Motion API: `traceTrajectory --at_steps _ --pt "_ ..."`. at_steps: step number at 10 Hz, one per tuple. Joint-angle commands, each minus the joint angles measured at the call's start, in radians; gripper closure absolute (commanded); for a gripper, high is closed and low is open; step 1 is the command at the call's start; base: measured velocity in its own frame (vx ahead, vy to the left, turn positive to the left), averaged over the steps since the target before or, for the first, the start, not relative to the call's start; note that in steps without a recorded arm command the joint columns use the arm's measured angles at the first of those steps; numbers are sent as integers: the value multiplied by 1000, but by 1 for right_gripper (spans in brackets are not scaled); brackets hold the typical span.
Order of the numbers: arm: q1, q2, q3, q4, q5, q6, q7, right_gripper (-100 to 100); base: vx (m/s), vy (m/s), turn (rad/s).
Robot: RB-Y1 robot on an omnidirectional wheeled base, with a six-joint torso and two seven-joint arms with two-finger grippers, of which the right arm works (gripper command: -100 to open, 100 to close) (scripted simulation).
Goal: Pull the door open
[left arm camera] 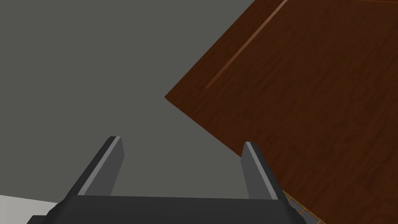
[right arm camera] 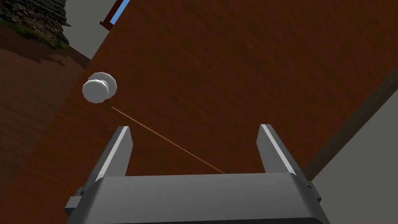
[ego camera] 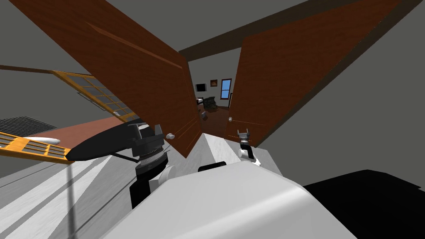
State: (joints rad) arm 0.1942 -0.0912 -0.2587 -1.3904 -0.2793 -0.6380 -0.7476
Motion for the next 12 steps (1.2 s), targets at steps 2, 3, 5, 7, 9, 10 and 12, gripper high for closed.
traceTrajectory --at_steps 2,3,5,7,9,10,12 --pt "-18 0 -19 68 -29 -25 -57 -100 97 -43 148" --pt "-28 1 -27 94 -40 -32 -77 -100 81 -40 144" --pt "-47 2 -42 146 -61 -47 -115 -100 84 -54 133" --pt "-66 4 -57 195 -82 -61 -152 -100 93 -51 133" --pt "-84 6 -71 245 -103 -75 -189 -100 84 -52 132" --pt "-93 8 -78 268 -112 -81 -206 -100 70 -56 121" --pt "-110 11 -91 313 -131 -94 -240 -100 76 -59 123"
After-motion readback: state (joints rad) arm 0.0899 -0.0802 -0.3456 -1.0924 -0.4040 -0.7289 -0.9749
